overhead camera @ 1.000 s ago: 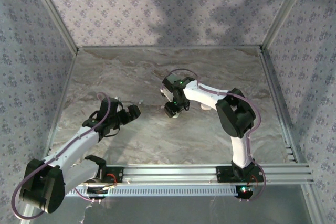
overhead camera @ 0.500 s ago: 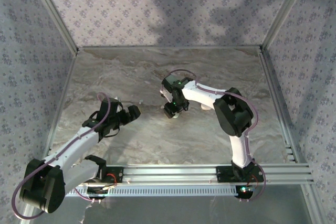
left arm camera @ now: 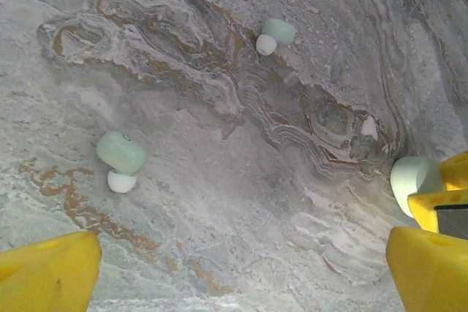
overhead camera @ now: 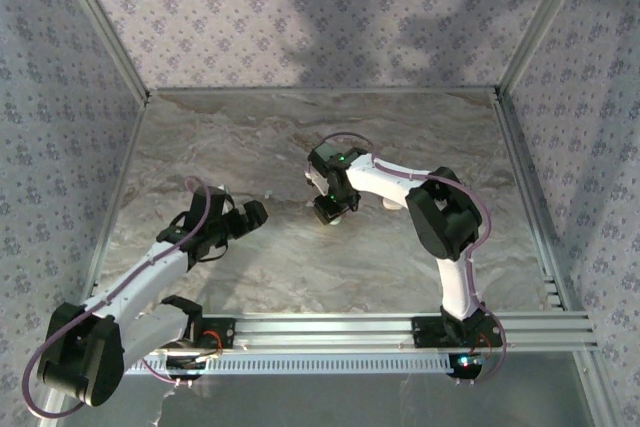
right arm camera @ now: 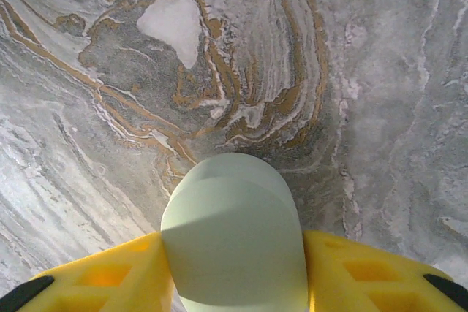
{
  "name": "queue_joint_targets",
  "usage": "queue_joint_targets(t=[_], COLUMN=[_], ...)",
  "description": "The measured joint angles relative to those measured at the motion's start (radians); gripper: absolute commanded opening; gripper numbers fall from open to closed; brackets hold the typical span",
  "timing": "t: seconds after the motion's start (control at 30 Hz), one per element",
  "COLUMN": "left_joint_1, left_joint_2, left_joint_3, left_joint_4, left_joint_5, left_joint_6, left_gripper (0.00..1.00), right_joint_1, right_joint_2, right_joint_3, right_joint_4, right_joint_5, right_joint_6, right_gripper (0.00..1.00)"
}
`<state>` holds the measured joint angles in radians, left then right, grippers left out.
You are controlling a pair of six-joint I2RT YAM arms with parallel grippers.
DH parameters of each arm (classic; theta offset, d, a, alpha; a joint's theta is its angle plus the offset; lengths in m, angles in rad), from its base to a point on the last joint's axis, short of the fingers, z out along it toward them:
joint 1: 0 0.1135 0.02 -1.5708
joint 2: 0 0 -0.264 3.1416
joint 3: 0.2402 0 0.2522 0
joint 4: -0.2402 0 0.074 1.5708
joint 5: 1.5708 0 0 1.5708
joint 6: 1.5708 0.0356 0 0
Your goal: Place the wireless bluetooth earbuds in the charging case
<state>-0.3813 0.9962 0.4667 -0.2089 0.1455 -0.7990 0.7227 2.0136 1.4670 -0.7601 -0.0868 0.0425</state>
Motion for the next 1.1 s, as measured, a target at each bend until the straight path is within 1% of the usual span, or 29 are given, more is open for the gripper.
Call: queue_joint_targets(t=[0.07,0.1,0.17,0.2,0.3,0.33,0.43,0.5,0.57,0.7,0.77,0.9,1.1], left_joint_1=[0.000,0.000,0.000,0.000,-0.004,-0.008,-0.032,-0.054,-0.074,-0.115,-0.136,-0.172,-0.204], left_joint_2=[0.006,0.014,0.030,0.041,0.065,0.071,0.089,0.114,0.146,0.235,0.287,0.372,0.472], left_joint_3=[-0.007,-0.014,-0.028,-0.035,-0.054,-0.060,-0.064,-0.064,-0.064,-0.064,-0.064,-0.058,-0.016], left_joint_4=[0.028,0.051,0.094,0.115,0.181,0.207,0.279,0.343,0.402,0.530,0.602,0.699,0.808], left_joint_5=[0.030,0.052,0.089,0.110,0.153,0.162,0.185,0.200,0.211,0.234,0.241,0.253,0.271], left_joint_6=[-0.004,-0.008,-0.016,-0.024,-0.050,-0.058,-0.083,-0.103,-0.120,-0.164,-0.185,-0.221,-0.255], left_gripper=[0.98,0.92,0.79,0.70,0.38,0.33,0.23,0.13,0.07,0.07,0.09,0.22,0.35], right_joint_1=[-0.001,-0.003,-0.007,-0.010,-0.027,-0.034,-0.063,-0.083,-0.100,-0.133,-0.148,-0.168,-0.194], right_joint_2=[-0.002,-0.003,-0.007,-0.011,-0.035,-0.044,-0.074,-0.091,-0.103,-0.122,-0.133,-0.158,-0.175], right_joint_3=[0.000,0.000,0.000,0.000,-0.019,-0.028,-0.062,-0.084,-0.105,-0.144,-0.159,-0.183,-0.221], right_joint_4=[0.000,0.000,0.000,0.001,0.016,0.020,0.040,0.056,0.073,0.106,0.124,0.151,0.230], right_joint_5=[-0.007,-0.012,-0.028,-0.037,-0.076,-0.089,-0.142,-0.178,-0.215,-0.289,-0.327,-0.391,-0.515], right_joint_6=[0.006,0.013,0.024,0.030,0.054,0.061,0.087,0.105,0.122,0.154,0.172,0.198,0.256], right_gripper=[0.45,0.45,0.46,0.45,0.45,0.45,0.45,0.45,0.45,0.44,0.44,0.44,0.42])
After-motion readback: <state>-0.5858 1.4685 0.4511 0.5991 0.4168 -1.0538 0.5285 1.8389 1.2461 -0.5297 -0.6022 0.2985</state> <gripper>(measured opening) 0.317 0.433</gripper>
